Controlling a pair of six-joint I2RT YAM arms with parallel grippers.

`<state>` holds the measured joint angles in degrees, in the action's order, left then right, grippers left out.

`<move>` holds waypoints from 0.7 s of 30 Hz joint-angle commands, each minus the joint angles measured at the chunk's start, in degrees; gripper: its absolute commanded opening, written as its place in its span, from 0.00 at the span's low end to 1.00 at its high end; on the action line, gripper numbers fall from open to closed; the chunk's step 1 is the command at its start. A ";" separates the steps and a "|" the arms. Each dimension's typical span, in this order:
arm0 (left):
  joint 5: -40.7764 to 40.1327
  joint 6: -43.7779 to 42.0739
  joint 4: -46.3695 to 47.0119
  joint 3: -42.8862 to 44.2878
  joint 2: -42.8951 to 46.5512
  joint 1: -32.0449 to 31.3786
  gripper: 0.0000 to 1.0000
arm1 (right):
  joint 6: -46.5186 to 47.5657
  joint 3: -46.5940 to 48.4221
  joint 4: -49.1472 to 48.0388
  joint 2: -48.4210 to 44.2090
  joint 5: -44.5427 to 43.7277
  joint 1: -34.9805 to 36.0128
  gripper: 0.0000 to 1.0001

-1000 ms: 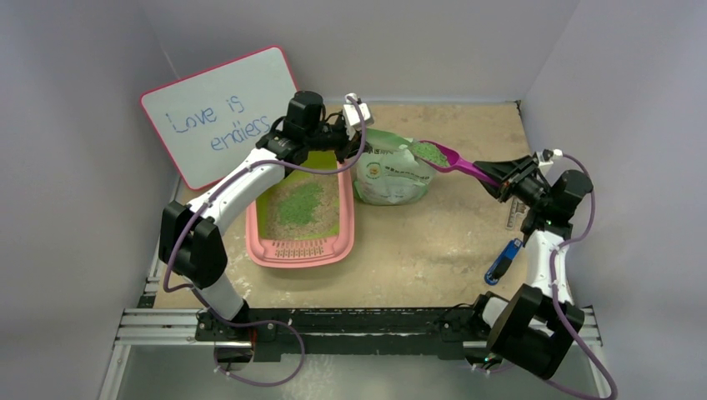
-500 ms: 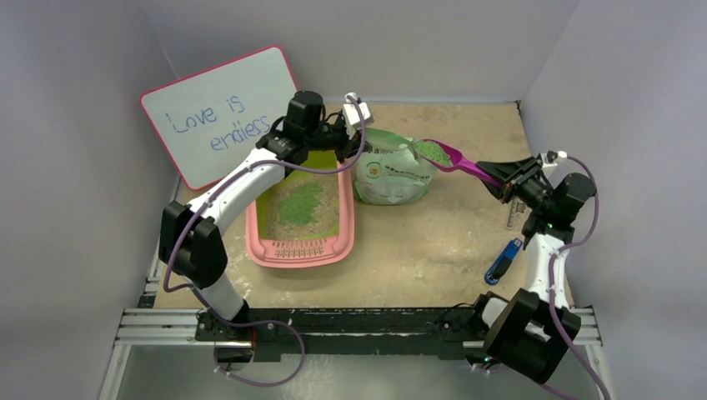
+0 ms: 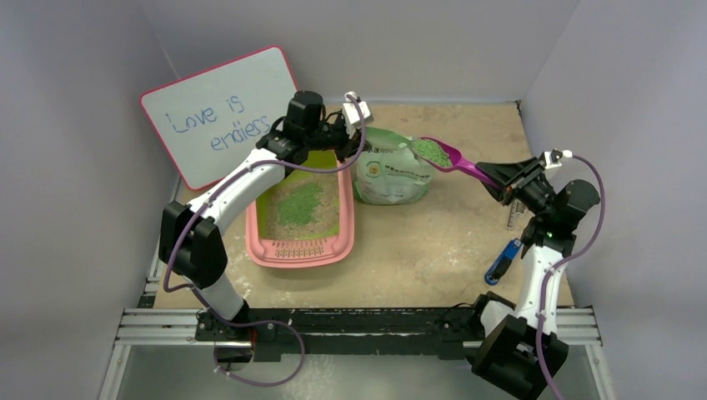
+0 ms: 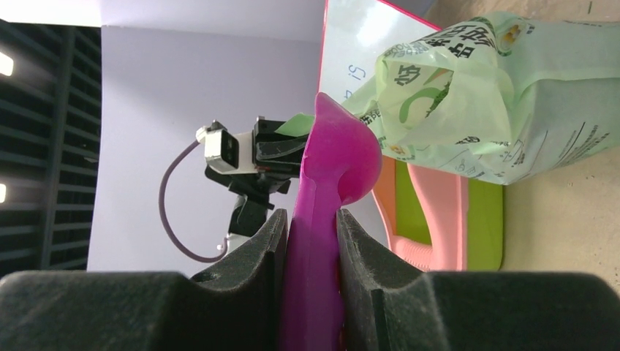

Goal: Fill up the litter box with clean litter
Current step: Pour the cat litter into the litter box.

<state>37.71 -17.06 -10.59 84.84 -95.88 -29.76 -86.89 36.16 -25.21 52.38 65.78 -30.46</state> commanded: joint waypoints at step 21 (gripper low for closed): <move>-2.84 5.37 9.71 0.01 3.24 -0.04 0.00 | -6.29 -1.60 -3.71 -6.38 2.55 1.94 0.00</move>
<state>35.73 -14.04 -8.80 84.31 -95.88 -29.76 -92.07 34.02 -26.13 47.44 67.07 -29.89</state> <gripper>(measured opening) 0.025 0.296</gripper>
